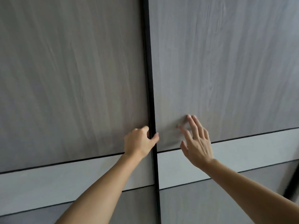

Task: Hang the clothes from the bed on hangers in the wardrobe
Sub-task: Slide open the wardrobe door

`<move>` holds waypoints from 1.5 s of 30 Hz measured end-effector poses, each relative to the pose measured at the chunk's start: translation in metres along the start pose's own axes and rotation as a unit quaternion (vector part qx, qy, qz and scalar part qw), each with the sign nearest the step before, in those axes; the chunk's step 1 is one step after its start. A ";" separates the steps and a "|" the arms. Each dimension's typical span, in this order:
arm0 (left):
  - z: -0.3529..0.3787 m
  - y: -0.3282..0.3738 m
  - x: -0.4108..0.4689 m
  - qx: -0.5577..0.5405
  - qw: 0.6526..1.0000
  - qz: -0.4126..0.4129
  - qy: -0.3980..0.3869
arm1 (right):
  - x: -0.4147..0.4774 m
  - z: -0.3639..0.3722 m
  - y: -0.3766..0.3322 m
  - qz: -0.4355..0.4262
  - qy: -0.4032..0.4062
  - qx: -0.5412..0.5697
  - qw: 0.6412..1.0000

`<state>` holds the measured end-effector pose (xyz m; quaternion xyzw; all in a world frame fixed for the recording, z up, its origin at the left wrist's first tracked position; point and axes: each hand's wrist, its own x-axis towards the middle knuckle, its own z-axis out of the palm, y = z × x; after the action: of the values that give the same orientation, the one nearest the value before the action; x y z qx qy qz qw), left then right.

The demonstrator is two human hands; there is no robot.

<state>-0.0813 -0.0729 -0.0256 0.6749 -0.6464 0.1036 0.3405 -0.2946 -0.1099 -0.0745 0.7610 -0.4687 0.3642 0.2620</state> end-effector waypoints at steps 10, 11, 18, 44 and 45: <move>-0.001 -0.014 -0.014 0.018 0.996 -0.032 0.079 | -0.004 0.021 -0.006 -0.099 0.008 0.049 0.994; -0.002 -0.019 -0.016 0.024 0.995 -0.028 0.089 | -0.004 0.023 -0.009 -0.116 0.005 0.052 0.992; -0.026 -0.057 -0.033 0.098 0.978 0.028 0.184 | 0.006 0.029 -0.039 -0.225 -0.006 0.066 0.972; -0.195 -0.307 -0.076 0.421 0.902 0.059 0.069 | 0.037 0.043 -0.328 -0.266 -0.022 0.102 0.958; -0.201 -0.318 -0.079 0.423 0.902 0.061 0.066 | 0.036 0.044 -0.340 -0.261 -0.022 0.102 0.960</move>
<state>0.2674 0.0884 -0.0247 0.7063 -0.5576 0.4321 0.0584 0.0367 -0.0174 -0.0916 0.8875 -0.2197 0.3119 0.2584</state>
